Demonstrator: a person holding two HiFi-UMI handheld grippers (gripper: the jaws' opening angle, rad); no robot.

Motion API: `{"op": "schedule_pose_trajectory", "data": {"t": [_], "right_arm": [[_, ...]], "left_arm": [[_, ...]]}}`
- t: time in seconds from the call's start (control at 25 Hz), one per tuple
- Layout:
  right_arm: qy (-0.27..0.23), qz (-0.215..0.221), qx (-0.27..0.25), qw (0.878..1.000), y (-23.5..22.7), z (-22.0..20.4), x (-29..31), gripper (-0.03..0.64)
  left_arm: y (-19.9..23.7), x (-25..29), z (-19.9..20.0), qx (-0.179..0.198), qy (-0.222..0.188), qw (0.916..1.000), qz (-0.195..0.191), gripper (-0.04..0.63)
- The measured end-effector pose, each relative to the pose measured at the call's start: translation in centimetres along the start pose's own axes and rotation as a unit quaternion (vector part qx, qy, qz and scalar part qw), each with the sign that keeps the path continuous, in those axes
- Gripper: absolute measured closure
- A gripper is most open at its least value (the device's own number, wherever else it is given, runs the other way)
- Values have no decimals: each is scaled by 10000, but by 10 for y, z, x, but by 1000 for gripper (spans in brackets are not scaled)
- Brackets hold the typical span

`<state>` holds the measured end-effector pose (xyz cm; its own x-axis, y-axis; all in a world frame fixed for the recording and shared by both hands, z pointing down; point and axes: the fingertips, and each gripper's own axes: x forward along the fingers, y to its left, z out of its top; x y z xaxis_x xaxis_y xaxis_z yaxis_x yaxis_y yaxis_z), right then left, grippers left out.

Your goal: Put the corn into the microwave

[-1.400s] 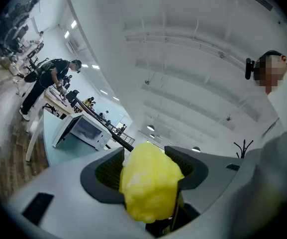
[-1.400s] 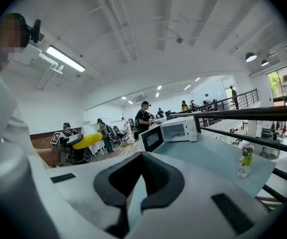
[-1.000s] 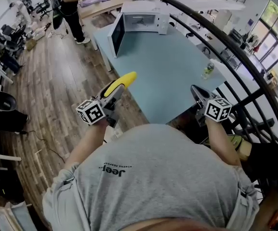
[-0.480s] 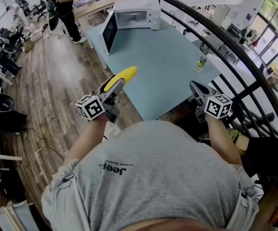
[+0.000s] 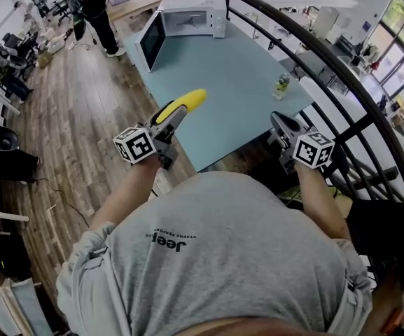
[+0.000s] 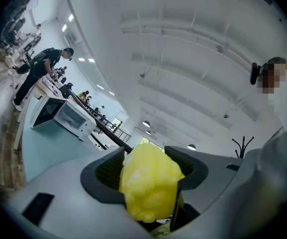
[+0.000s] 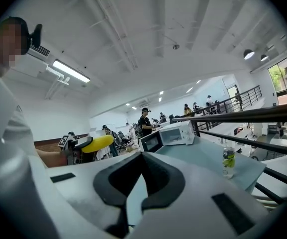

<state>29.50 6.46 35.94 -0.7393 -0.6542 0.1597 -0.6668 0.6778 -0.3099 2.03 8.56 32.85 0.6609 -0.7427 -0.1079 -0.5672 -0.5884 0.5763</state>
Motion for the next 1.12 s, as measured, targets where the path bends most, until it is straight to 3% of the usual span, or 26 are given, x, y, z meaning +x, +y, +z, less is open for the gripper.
{"op": "schedule_pose_trajectory", "data": {"t": [0.4,0.64,0.88,1.12], "right_arm": [[8,443,-119,9989,-2,4,7,600],[61,557,-70,9984,-10,-2,35,600],[189,489,88,9986,-28,-4,102,598],[209,184,189,9994,-75,9,210,600]], "left_arm": [[-16,18,0,153,37,9992,373,333],[5,29,12,272,79,9980,570,333],[59,52,32,267,151,9978,596,333],[161,110,66,187,210,9989,380,333]]}}
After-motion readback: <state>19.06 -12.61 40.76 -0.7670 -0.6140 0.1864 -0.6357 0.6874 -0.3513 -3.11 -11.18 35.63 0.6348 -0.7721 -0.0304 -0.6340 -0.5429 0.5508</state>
